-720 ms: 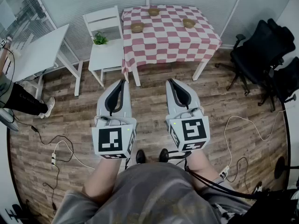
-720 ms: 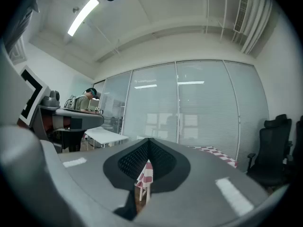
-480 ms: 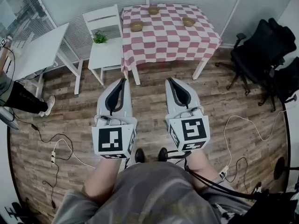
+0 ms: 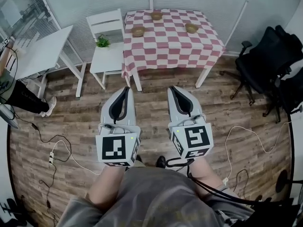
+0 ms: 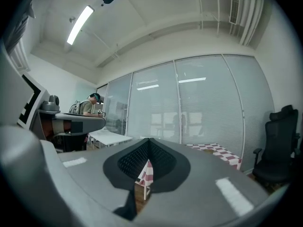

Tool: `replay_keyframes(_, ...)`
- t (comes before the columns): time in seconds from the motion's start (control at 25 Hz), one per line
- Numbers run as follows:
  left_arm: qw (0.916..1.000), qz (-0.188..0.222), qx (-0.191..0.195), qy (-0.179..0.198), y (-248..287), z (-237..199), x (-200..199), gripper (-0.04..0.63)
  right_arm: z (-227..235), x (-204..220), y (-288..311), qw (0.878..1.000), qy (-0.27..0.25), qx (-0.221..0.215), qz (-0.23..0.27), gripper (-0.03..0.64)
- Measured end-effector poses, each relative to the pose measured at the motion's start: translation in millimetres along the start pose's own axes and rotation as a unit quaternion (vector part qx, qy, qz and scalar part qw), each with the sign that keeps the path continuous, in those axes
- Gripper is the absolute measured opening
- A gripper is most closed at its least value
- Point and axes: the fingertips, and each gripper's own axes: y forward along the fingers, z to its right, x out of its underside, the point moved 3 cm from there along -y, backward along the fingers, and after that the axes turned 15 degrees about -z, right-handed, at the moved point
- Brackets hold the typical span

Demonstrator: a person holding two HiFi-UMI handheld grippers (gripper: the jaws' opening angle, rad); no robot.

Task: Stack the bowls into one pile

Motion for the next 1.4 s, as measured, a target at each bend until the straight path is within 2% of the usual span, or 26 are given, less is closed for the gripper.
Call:
replay_keyframes(0.32,0.9997,-0.024,-0.009,-0.005,23.0,1.2,15.9,0.000,18.5,18.2,22.3,0.999,0.010,-0.012,-0.029,0.026)
replay_keyframes(0.64,0.9994,-0.028,-0.005,-0.022,94.2,-35.6,22.9,0.000,36.7,17.6,96.2,0.999,0.004,-0.011,-0.051,0.026)
replay_keyframes(1.04,0.9997,-0.015,0.015,-0.014,216.9,-115.9,-10.8,0.000,82.3,-32.2,230.5,0.998,0.015,0.019,-0.051,0.026)
replay_keyframes(1.4,0.9995,-0.010,0.030,-0.003,290.9,-165.7,-26.1,0.000,102.2,-69.9,316.3,0.999,0.015,0.034,-0.035,0.026)
